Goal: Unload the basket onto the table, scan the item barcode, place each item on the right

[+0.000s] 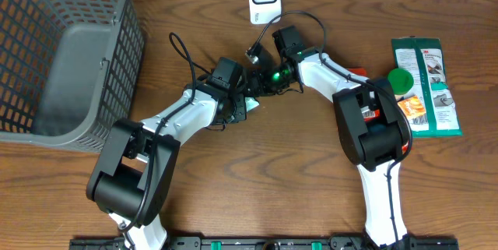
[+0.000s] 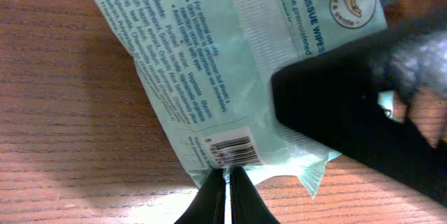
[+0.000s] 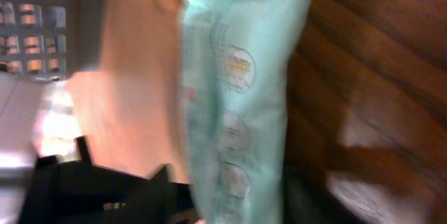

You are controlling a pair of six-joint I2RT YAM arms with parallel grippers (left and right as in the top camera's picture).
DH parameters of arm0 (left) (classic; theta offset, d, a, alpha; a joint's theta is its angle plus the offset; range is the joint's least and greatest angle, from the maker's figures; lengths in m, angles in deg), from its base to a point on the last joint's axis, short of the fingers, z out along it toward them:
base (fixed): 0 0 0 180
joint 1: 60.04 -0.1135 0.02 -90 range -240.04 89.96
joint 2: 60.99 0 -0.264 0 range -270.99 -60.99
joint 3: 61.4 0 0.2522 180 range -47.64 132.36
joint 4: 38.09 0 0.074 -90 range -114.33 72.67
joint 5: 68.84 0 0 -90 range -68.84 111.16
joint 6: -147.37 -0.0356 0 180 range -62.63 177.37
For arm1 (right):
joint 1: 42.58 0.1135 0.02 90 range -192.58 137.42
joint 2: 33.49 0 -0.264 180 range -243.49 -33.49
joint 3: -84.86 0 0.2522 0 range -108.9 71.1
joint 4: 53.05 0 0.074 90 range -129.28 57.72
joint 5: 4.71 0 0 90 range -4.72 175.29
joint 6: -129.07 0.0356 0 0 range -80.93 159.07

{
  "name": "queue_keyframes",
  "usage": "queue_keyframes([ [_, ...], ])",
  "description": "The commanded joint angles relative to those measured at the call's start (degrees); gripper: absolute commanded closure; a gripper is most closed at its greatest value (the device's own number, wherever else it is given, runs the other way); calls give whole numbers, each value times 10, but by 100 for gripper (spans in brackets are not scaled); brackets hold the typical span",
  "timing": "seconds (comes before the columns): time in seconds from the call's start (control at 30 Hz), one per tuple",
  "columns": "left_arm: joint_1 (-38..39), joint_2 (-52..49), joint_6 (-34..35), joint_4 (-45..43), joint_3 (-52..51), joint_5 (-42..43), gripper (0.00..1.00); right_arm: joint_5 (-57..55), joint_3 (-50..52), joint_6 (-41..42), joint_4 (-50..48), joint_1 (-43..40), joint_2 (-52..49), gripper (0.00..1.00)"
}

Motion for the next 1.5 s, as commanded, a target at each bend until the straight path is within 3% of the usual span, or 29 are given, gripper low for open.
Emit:
queue_keyframes([
  [0.0,-4,-40,-6,8,-16,-37,92,-80,30,-5,15,11,-42,63],
  [0.07,-4,-40,-8,8,-16,-37,93,-80,30,-9,15,14,-42,70],
  [0.1,-4,-40,-13,8,-16,-37,92,-80,30,-9,15,14,-41,82],
  [0.13,-4,-39,-19,8,-16,-37,93,-80,30,-9,15,14,-40,86],
  [0.3,-6,32,-42,15,-14,-37,92,-76,30,-19,26,-17,-5,99],
  [0.47,-11,153,-39,28,-14,-37,83,-73,30,-66,59,-27,41,99],
  [0.5,-14,169,-37,31,-14,-37,76,-73,30,-70,63,-27,47,99],
  [0.63,-66,259,-7,82,-14,-27,71,-73,30,-86,90,-27,101,99],
  [0.77,-116,290,-7,103,-14,-11,66,-74,30,-97,105,-27,140,99],
  [0.87,-145,290,-8,112,-14,-12,56,-94,30,-101,124,-27,169,99],
  [1.0,-172,290,-21,110,-14,-23,41,-160,30,-101,134,-26,211,99],
  [1.17,-202,290,-62,102,-14,-38,32,-250,14,-70,155,-26,272,99],
  [1.23,-220,290,-68,99,-14,-40,28,-315,-34,-68,197,-21,283,99],
  [1.3,-225,289,-68,105,-15,-40,18,-361,-111,-72,262,-14,279,99],
  [1.47,-225,289,-68,105,-15,-40,18,-443,-294,-91,357,0,259,99],
])
